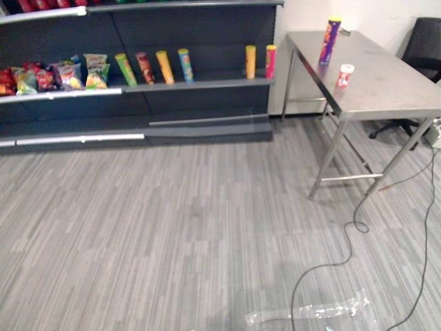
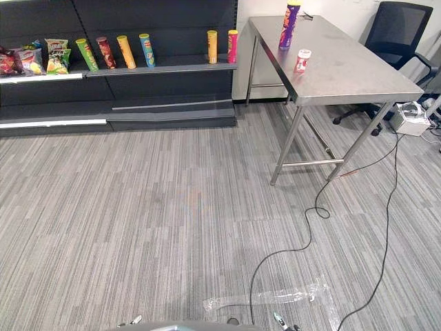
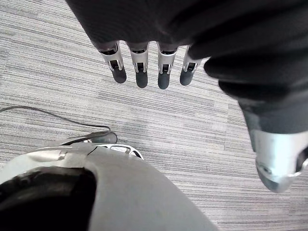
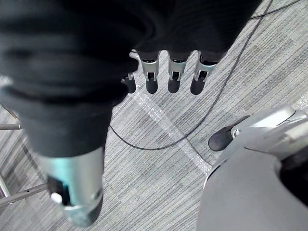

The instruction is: Put the gum and the chips on the shelf.

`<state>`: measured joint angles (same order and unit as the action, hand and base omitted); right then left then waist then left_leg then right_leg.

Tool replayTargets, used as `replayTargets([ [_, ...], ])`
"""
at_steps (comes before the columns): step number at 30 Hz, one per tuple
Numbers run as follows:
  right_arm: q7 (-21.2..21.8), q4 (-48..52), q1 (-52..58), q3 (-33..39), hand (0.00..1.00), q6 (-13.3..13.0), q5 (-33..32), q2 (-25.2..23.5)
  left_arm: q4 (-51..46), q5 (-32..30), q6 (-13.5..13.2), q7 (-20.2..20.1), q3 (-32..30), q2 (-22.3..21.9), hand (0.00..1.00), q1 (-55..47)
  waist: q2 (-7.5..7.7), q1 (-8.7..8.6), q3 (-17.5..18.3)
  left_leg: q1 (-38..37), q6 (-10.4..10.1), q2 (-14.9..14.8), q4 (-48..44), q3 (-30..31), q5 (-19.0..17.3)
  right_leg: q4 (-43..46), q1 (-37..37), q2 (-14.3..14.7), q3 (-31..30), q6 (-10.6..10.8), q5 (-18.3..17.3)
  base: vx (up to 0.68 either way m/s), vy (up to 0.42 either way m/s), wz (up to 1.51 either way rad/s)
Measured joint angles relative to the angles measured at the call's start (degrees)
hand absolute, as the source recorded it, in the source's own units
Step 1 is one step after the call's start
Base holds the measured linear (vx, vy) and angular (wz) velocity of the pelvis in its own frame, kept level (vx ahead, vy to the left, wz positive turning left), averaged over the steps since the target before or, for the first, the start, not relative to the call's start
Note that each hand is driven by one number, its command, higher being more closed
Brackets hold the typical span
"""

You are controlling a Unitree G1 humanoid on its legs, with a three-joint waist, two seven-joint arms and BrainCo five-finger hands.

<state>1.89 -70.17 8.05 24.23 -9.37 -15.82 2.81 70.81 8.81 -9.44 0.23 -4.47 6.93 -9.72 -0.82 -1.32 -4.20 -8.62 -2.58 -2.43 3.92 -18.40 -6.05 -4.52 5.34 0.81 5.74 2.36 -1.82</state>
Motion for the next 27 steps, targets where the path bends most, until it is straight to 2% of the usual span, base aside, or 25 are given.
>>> replayTargets([
  [11,-0.02,0.06,-0.14,-0.04,0.0,-0.1,0.14,0.32,0.05,-0.14,0.05,0.88,0.57,0.02,0.0,0.6,0.12,-0.02,-0.29,0.68,-0.09,-0.2,-0.28,0.27,0.01,1.16,-1.13,0.06,0.3,-0.21,-0.22,0.0,-0.011,0.0],
  [13,-0.63,0.58,-1.4,0.01,0.0,-0.16,0.17,0.35,0.02,-0.1,0.05,1.44,0.79,0.19,0.0,1.36,-0.18,-0.18,-1.34,1.89,-0.31,-0.33,-1.01,0.17,0.11,7.69,-4.98,-0.23,0.17,-0.83,-3.25,-0.01,-0.025,-0.07],
  [15,-2.21,1.74,-2.12,0.2,0.0,-0.65,0.18,-0.47,-0.14,0.02,0.03,2.13,0.77,0.85,0.0,3.15,1.0,-0.23,-3.87,2.61,-1.1,-0.09,-2.41,0.19,-0.14,15.28,-8.6,-1.23,0.2,-1.4,-7.02,-0.05,-0.044,0.04],
  [17,-2.57,1.79,-2.25,0.2,0.0,-0.83,0.19,-0.98,-0.19,0.07,0.02,2.16,0.74,1.42,0.0,3.51,1.9,-0.21,-4.62,3.44,-2.26,0.07,-4.46,0.22,-0.91,18.82,-10.14,-2.04,0.4,-1.78,-9.15,-0.05,-0.066,0.14],
  [18,-2.66,1.76,-2.19,0.13,0.0,-0.85,0.22,-1.35,-0.21,0.13,0.01,2.19,0.72,1.9,0.0,3.76,2.79,-0.29,-4.89,4.91,-3.69,0.04,-7.85,0.18,-1.93,21.01,-11.04,-2.95,0.87,-2.08,-10.81,-0.04,-0.108,0.34],
  [19,-2.58,1.66,-1.91,0.02,0.0,-0.83,0.23,-1.8,-0.37,0.36,-0.01,2.15,0.68,2.4,0.0,3.89,3.85,-0.3,-5.38,8.56,-4.58,-0.65,-16.14,0.05,-2.94,22.26,-11.11,-3.94,1.24,-2.84,-12.39,-0.02,-0.158,0.35],
  [20,-2.35,1.7,-1.48,0.04,0.0,-0.88,0.19,-1.8,-0.87,1.93,-0.06,1.86,0.39,2.36,0.0,3.8,4.1,-0.15,-5.77,13.77,-4.67,-2.51,-27.83,0.18,-3.28,22.53,-10.41,-4.41,1.54,-3.46,-12.96,-0.01,-0.172,0.27],
  [21,-1.93,1.71,-1.24,0.02,0.0,-0.87,0.19,-1.44,-0.86,2.31,0.0,1.69,-0.11,2.07,0.0,3.73,3.86,-0.15,-6.1,16.47,-4.47,-4.0,-34.51,0.36,-2.92,22.64,-9.7,-4.27,2.03,-3.67,-13.2,0.03,-0.158,0.17],
  [22,-1.4,1.72,-0.52,-0.08,0.0,-0.86,0.17,-0.53,-0.84,2.31,0.04,1.43,-1.28,1.48,0.0,3.1,2.58,-0.19,-6.72,20.07,-2.65,-7.07,-44.52,0.54,-1.35,22.88,-7.91,-3.23,2.52,-4.26,-13.7,0.06,-0.076,0.04],
  [23,-1.21,1.79,0.03,-0.03,0.0,-0.87,0.11,-0.47,-0.9,2.33,0.03,1.18,-2.55,0.16,0.0,2.61,1.82,-0.03,-7.11,21.79,-1.83,-8.8,-50.87,1.03,-0.83,23.73,-6.05,-2.75,2.42,-4.26,-14.55,0.09,-0.037,0.0],
  [25,-0.83,1.77,-0.12,0.01,0.0,-0.85,0.03,-0.44,-0.88,2.34,0.02,0.94,-2.86,0.15,0.0,2.19,1.8,-0.13,-7.14,24.06,-1.7,-8.9,-52.97,3.34,-3.11,24.66,-4.75,-2.79,1.77,-4.97,-16.25,0.15,0.03,-0.12],
  [27,-0.41,1.74,-0.92,0.05,0.0,-0.83,0.04,-0.5,-0.88,2.34,0.02,0.6,-2.95,0.14,0.0,2.41,1.83,-0.08,-7.32,26.78,-1.99,-8.77,-48.04,4.44,-4.66,24.25,-4.67,-3.16,0.88,-4.89,-16.53,0.19,0.093,-0.23],
])
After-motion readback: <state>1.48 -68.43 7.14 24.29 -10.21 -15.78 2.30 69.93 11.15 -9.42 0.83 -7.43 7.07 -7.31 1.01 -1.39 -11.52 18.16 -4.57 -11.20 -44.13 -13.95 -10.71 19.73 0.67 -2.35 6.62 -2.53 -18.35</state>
